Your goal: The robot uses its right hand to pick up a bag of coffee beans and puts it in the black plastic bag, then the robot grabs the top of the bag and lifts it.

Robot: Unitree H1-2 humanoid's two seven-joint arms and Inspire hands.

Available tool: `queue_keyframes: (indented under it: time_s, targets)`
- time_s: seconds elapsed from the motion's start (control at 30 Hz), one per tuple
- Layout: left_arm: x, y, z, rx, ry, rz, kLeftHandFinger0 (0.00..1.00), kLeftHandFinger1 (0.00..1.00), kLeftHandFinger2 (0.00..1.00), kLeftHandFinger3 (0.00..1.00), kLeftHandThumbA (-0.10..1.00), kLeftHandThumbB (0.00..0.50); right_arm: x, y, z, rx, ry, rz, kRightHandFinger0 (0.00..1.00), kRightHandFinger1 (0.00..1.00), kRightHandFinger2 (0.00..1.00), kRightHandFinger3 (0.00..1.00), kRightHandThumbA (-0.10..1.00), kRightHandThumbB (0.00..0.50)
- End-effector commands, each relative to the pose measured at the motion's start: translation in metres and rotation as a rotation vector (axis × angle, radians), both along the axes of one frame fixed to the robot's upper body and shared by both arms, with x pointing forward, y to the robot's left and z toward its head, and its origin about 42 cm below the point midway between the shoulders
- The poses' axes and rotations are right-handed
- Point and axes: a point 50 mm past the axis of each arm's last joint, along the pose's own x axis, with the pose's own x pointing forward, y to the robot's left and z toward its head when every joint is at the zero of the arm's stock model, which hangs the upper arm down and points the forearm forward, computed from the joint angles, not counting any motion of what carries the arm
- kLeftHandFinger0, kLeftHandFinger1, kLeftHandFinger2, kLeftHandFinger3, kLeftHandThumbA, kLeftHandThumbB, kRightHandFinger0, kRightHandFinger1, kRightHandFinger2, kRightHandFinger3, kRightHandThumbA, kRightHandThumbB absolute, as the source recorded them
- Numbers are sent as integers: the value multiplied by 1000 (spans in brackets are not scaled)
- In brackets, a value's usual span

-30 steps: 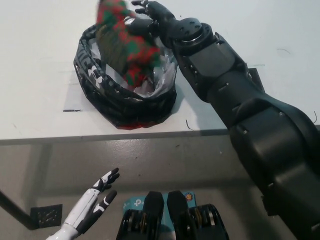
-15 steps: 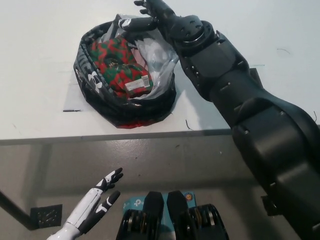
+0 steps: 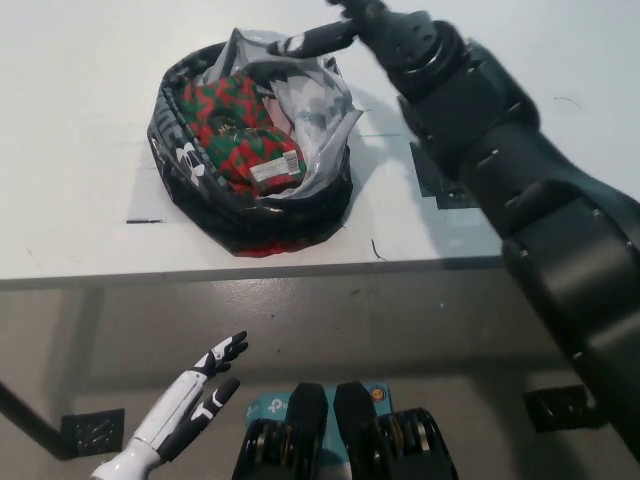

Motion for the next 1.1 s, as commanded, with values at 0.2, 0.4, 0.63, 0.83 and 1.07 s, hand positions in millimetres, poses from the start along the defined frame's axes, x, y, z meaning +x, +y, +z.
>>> queue_keyframes:
  time_s: [0.2,0.4,0.63,0.83,1.07]
  targets:
    - [-2,3,4,38,-24,-18,1000,1000,1000,1000,1000,315,-1,-7,-4,-184,-145,-57,1000,1000,1000,1000,839,367]
    - [-1,2,6,32,-23,-23,1000,1000,1000,1000,1000,315,-4,-6,-29,-156,-71,-61,1000,1000,1000,1000,882,370]
    - [3,3,8,48,-38,-30,1000,1000,1000,1000,1000,298,-6,-2,-47,-196,-22,-56,1000,1000,1000,1000,972,432]
    - [1,3,7,48,-40,-29,1000,1000,1000,1000,1000,294,-8,0,-58,-158,39,-53,1000,1000,1000,1000,944,420]
    - [2,3,8,49,-36,-32,1000,1000,1000,1000,1000,305,-10,-1,-71,-94,115,-64,1000,1000,1000,1000,901,394]
